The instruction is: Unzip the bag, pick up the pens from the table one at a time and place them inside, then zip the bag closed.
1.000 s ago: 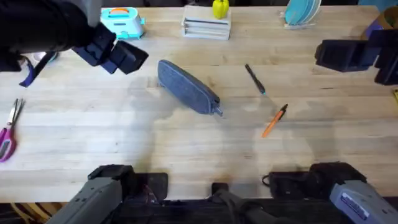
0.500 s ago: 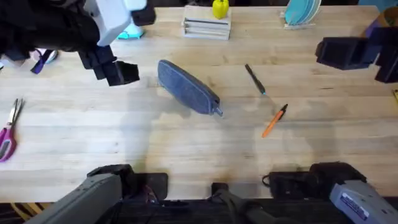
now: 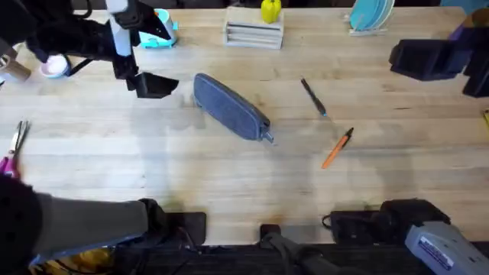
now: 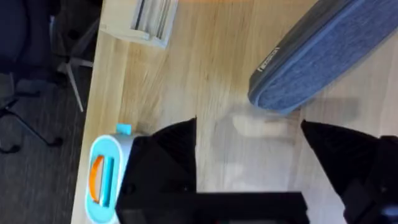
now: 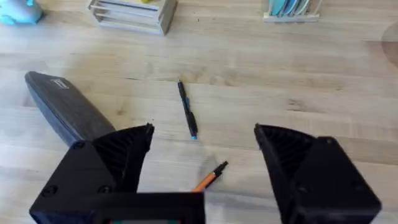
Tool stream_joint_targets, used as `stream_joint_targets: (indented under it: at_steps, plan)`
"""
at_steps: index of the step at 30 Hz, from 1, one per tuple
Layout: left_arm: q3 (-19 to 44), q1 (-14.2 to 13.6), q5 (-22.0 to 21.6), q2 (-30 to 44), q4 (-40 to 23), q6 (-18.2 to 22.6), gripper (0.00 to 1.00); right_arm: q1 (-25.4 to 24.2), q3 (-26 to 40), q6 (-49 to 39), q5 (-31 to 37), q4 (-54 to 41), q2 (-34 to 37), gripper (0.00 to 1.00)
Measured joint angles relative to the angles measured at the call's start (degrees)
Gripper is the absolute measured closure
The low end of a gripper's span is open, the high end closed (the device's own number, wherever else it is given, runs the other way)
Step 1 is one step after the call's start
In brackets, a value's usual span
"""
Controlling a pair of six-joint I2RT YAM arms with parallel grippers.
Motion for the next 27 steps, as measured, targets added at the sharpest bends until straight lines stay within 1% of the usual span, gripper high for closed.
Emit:
stream_joint_targets:
  at_steps: [4, 8, 12, 20, 25, 27]
  plan:
    - [0.4, -0.9, 1.9, 4.4, 1.9, 0.9, 0.009, 0.0, 0.0, 0.0, 0.0, 0.0, 0.0, 0.005]
    - [0.4, -1.6, 4.2, 9.0, 1.9, 1.2, 0.009, 0.0, 0.0, 0.0, 0.0, 0.0, 0.0, 0.005]
    - [0.4, -2.6, 4.9, 12.7, 1.1, 1.2, 0.01, 0.0, 0.0, 0.0, 0.0, 0.0, 0.0, 0.005]
    - [0.4, -5.2, 5.7, 14.6, 1.1, 1.3, 0.009, 0.0, 0.0, 0.0, 0.0, 0.0, 0.0, 0.005]
    - [0.4, -7.4, 5.7, 16.5, 1.0, 1.4, 0.009, 0.0, 0.0, 0.0, 0.0, 0.0, 0.0, 0.005]
    - [0.4, -7.8, 5.7, 17.3, 0.8, 1.4, 0.009, 0.0, 0.0, 0.0, 0.0, 0.0, 0.0, 0.005]
